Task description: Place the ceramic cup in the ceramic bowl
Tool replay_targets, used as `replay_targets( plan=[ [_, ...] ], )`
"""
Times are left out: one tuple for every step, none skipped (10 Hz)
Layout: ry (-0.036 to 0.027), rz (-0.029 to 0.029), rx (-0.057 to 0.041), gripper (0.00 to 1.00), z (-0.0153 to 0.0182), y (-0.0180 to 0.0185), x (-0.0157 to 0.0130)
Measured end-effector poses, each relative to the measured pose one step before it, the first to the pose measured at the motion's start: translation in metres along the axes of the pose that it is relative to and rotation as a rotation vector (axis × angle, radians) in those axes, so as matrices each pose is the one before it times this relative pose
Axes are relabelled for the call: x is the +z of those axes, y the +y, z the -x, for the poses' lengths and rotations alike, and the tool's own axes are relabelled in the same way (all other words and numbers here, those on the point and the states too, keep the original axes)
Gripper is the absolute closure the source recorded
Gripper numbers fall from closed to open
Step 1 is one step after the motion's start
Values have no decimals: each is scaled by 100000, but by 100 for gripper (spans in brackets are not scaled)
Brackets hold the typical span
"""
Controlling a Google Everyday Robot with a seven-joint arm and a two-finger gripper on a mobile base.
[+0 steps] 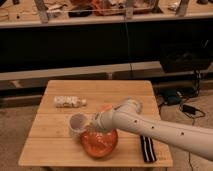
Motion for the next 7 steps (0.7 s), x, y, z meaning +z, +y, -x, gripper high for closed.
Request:
replay_targets(
  plan=[
    [496, -362, 1413, 99, -390, 425, -521],
    [179, -382, 693, 99, -267, 138, -131],
    [-79, -243, 408, 99, -281, 161, 37],
    [141, -264, 669, 99, -290, 176, -8],
    [-1, -210, 451, 99, -180, 63, 2],
    [145, -315, 790, 99, -407, 205, -131],
    [113, -219, 297, 99, -207, 12, -70]
  ],
)
